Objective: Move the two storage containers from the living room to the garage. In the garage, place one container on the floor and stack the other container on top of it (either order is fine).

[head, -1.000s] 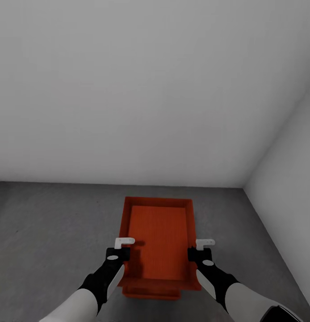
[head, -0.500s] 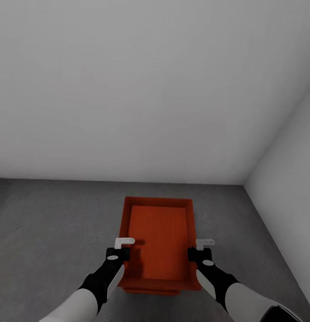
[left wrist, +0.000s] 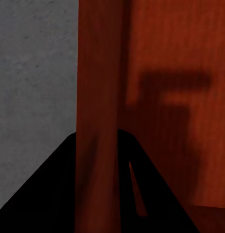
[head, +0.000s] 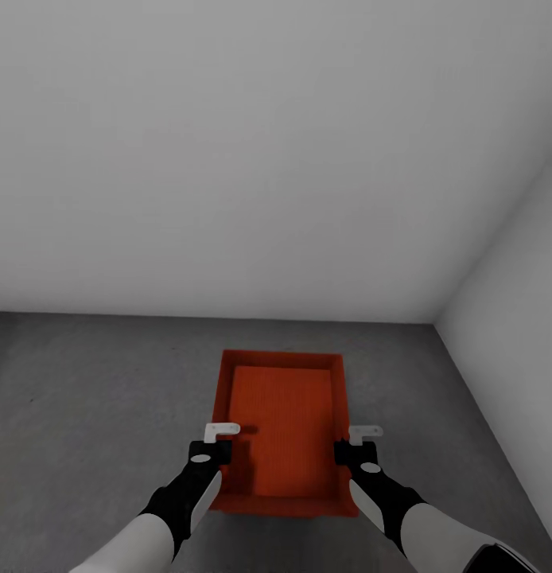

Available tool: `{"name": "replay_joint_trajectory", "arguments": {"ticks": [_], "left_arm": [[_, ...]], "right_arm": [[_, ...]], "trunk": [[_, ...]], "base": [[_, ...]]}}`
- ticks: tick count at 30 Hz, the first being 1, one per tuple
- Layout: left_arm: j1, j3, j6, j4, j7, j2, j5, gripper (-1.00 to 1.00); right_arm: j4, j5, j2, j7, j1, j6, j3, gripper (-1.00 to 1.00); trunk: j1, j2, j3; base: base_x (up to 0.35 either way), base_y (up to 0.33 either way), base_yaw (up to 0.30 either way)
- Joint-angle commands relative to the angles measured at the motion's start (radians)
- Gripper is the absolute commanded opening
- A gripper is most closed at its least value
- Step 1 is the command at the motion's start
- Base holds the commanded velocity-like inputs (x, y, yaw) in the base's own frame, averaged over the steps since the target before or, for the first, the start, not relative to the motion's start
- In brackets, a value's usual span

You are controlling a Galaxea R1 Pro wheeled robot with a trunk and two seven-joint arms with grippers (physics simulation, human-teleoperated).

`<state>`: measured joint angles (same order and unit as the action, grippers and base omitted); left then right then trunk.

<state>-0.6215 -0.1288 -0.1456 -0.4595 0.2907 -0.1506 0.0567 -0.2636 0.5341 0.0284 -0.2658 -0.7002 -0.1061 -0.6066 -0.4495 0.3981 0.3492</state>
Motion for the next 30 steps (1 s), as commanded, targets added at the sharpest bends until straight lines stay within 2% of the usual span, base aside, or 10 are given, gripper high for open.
{"name": "replay_joint_trajectory", "arguments": {"ticks": [1,30], "left_arm": [[0.000,-0.015,-0.058,0.001,0.013,0.002,0.023,-1.00],[0.000,-0.015,-0.058,0.001,0.013,0.002,0.023,-1.00]], "right_arm": [[-0.002,-0.011,-0.001,-0.034,-0.002,-0.007,0.014,-1.00],[-0.002,-0.011,-0.001,-0.035,-0.002,-0.007,0.014,-1.00]], "trunk": [[0.000,0.002,0.003],[0.000,0.002,0.050]], "base": [[0.000,0.000,0.000],[0.000,0.000,0.000]]}}
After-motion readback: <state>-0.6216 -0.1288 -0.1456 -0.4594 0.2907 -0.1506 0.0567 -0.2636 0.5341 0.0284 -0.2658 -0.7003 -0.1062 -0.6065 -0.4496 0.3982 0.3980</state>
